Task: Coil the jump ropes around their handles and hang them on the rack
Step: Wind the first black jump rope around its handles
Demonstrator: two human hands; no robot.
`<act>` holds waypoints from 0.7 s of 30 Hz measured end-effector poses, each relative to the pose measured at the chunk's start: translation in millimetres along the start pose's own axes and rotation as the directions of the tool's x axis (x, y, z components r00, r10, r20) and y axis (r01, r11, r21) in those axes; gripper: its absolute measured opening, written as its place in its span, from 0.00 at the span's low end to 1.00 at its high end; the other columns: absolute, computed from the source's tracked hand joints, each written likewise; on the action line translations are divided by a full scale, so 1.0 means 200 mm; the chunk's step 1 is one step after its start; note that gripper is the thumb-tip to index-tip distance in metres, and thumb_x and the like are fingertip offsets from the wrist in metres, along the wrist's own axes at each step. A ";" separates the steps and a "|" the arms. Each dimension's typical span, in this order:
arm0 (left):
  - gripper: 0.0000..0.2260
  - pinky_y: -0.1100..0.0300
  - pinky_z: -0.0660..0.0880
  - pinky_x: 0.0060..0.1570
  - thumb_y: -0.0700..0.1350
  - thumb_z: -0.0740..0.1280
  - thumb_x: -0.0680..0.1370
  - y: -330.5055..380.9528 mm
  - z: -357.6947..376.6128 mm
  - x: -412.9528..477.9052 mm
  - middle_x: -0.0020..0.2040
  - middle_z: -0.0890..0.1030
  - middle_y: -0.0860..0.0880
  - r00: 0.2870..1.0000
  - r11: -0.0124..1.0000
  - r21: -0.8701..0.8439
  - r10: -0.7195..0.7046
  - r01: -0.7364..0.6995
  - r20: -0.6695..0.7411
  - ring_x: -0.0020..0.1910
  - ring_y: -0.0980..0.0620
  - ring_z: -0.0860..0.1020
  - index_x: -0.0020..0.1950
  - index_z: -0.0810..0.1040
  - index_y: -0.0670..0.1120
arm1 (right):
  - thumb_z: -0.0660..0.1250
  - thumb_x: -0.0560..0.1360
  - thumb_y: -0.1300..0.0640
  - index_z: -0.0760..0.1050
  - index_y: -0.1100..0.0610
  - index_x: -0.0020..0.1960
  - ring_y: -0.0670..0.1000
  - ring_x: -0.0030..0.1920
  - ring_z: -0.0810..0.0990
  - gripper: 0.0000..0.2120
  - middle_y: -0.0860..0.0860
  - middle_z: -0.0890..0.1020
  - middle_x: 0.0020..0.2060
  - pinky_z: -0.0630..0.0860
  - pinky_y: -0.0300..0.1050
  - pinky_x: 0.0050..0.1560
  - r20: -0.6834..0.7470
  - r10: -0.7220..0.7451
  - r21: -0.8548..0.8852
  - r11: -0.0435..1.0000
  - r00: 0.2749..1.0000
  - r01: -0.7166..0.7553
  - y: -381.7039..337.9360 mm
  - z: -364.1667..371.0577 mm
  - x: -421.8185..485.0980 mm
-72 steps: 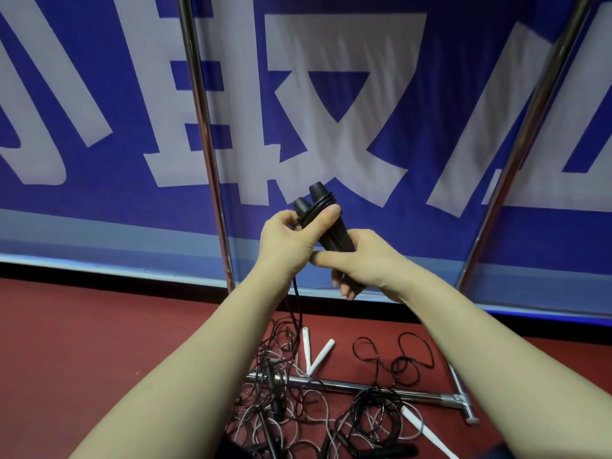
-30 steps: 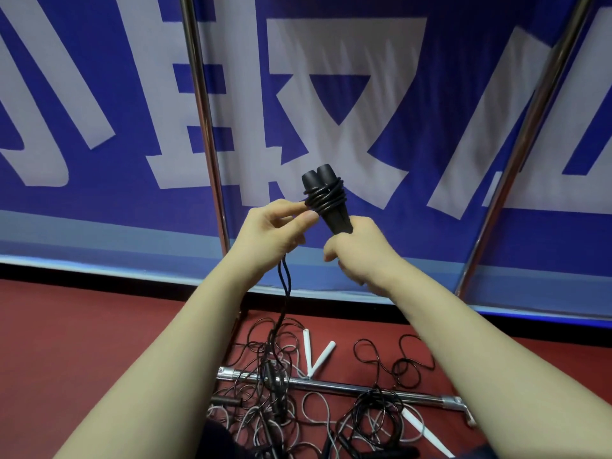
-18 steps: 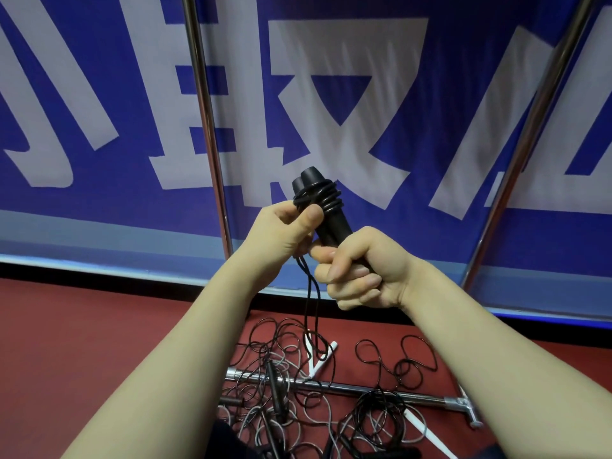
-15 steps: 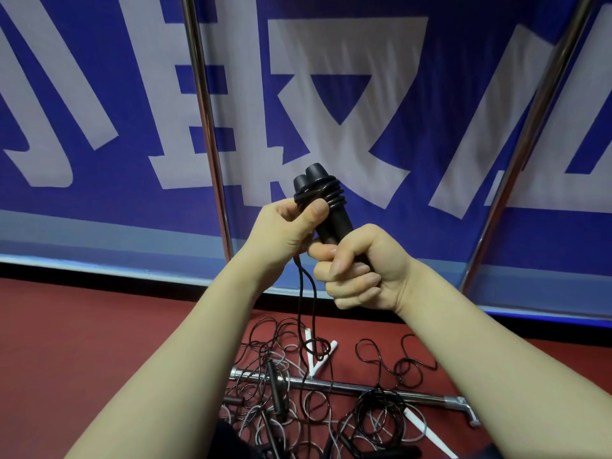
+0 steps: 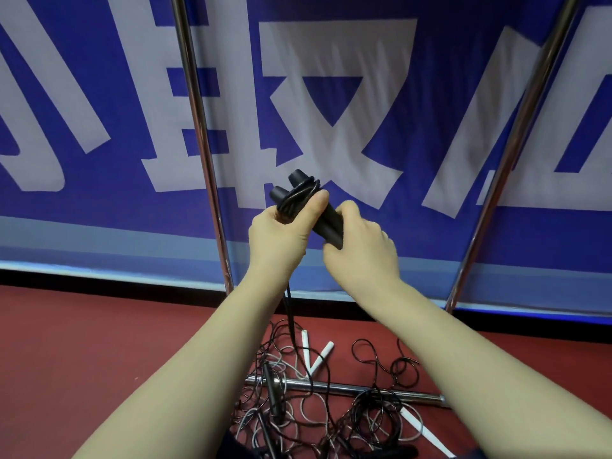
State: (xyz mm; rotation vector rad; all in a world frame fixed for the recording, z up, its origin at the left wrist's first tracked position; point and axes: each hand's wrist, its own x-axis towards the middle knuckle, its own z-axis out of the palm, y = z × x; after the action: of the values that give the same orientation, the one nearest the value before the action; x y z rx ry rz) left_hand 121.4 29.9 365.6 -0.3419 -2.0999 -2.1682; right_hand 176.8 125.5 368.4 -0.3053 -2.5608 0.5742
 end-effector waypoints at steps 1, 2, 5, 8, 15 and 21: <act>0.19 0.61 0.69 0.32 0.61 0.74 0.70 0.00 0.02 -0.01 0.24 0.71 0.59 1.000 1.000 -0.001 -0.007 0.007 -0.031 0.25 0.58 0.68 0.35 0.75 0.47 | 0.61 0.76 0.61 0.63 0.55 0.56 0.57 0.40 0.68 0.11 0.49 0.71 0.41 0.63 0.48 0.38 -0.044 -0.036 -0.098 0.995 0.998 0.032 -0.01 0.00 -0.01; 0.19 0.62 0.69 0.32 0.62 0.74 0.70 0.00 0.03 -0.02 0.24 0.71 0.58 0.998 1.000 -0.004 -0.015 0.015 -0.056 0.25 0.58 0.68 0.35 0.76 0.47 | 0.60 0.77 0.61 0.62 0.56 0.58 0.56 0.40 0.67 0.12 0.50 0.69 0.43 0.61 0.47 0.39 -0.060 -0.053 -0.160 0.986 0.997 0.043 -0.02 0.00 -0.01; 0.19 0.72 0.66 0.27 0.61 0.74 0.71 0.00 0.07 -0.05 0.26 0.74 0.58 0.994 1.000 0.001 -0.018 0.018 -0.104 0.24 0.63 0.71 0.38 0.78 0.45 | 0.60 0.77 0.60 0.60 0.57 0.56 0.56 0.40 0.67 0.11 0.52 0.69 0.42 0.61 0.48 0.38 -0.018 -0.009 -0.178 0.984 1.000 0.006 -0.03 0.01 0.00; 0.19 0.71 0.66 0.25 0.61 0.74 0.70 0.00 0.07 -0.06 0.28 0.75 0.55 0.994 0.999 0.039 -0.019 0.024 -0.111 0.25 0.62 0.72 0.37 0.78 0.45 | 0.58 0.81 0.53 0.57 0.57 0.50 0.57 0.38 0.68 0.10 0.51 0.68 0.37 0.61 0.48 0.36 0.010 0.021 -0.175 0.984 1.000 -0.019 -0.01 0.03 0.02; 0.10 0.68 0.70 0.28 0.46 0.71 0.78 0.02 0.01 -0.05 0.26 0.74 0.53 0.970 0.995 0.065 0.063 -0.081 0.234 0.23 0.58 0.71 0.41 0.78 0.41 | 0.59 0.82 0.51 0.59 0.58 0.49 0.56 0.40 0.68 0.12 0.51 0.69 0.39 0.63 0.48 0.39 0.008 0.075 -0.137 0.988 0.997 -0.074 0.09 -0.01 0.07; 0.09 0.64 0.77 0.44 0.37 0.63 0.82 0.03 -0.05 0.00 0.39 0.77 0.50 0.876 0.986 0.031 0.131 -0.164 0.465 0.34 0.56 0.77 0.60 0.79 0.41 | 0.61 0.80 0.52 0.67 0.59 0.49 0.59 0.43 0.74 0.10 0.53 0.75 0.41 0.69 0.49 0.40 0.002 0.154 0.114 0.982 0.988 -0.154 0.14 0.00 0.11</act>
State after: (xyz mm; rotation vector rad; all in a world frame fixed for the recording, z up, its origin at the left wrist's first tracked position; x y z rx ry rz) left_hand 121.7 20.3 371.0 -1.0714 -2.2689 -2.0699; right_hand 162.1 156.3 365.5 -0.4673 -2.5006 0.7717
